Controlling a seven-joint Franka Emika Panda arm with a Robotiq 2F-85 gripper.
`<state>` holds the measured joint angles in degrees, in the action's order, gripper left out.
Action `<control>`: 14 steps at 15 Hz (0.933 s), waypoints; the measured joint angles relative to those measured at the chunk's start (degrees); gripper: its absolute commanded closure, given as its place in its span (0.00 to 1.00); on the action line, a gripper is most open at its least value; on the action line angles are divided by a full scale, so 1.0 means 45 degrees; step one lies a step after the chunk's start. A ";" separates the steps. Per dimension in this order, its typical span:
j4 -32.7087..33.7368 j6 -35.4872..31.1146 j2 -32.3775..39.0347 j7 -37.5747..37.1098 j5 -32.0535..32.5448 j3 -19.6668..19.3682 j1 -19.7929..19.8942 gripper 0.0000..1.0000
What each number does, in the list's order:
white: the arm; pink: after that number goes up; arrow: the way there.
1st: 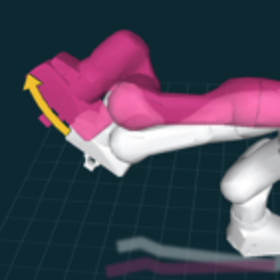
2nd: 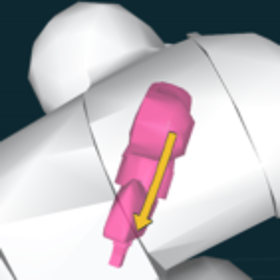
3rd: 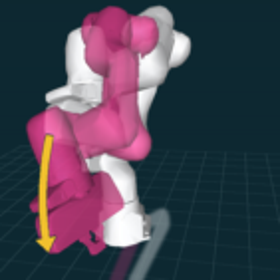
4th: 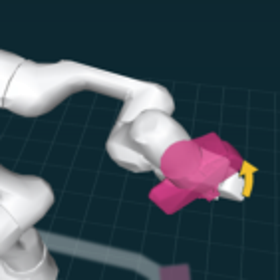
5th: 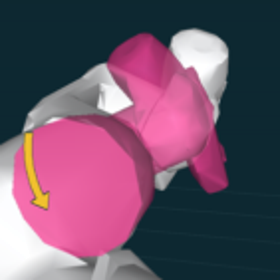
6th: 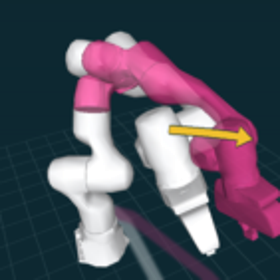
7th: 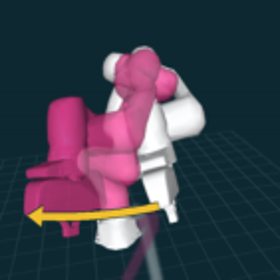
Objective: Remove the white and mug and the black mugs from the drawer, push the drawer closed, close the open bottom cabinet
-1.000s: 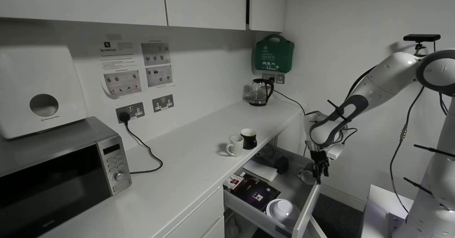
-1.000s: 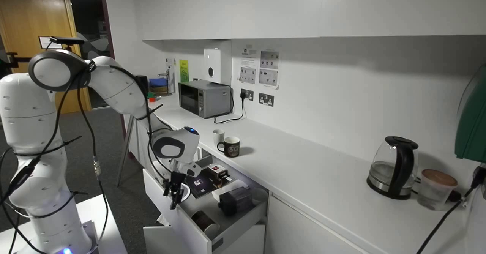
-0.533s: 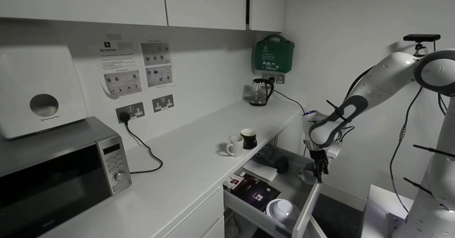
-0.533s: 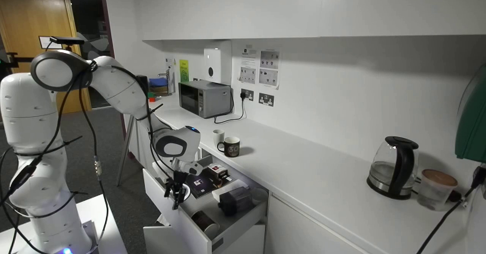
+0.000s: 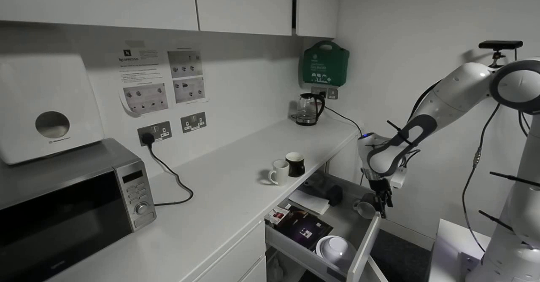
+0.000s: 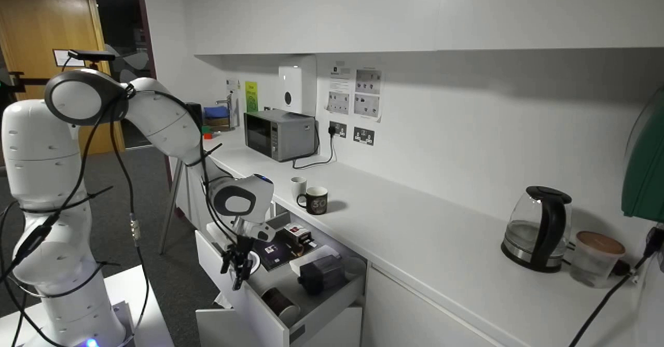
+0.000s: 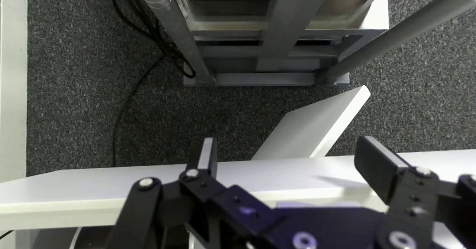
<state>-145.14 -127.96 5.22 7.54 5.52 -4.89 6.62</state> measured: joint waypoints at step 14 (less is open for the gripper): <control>0.0016 -0.2185 0.0876 0.1974 -0.3160 0.0218 0.0005 0.00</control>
<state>-145.07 -137.79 9.16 16.42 -8.70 -3.91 6.65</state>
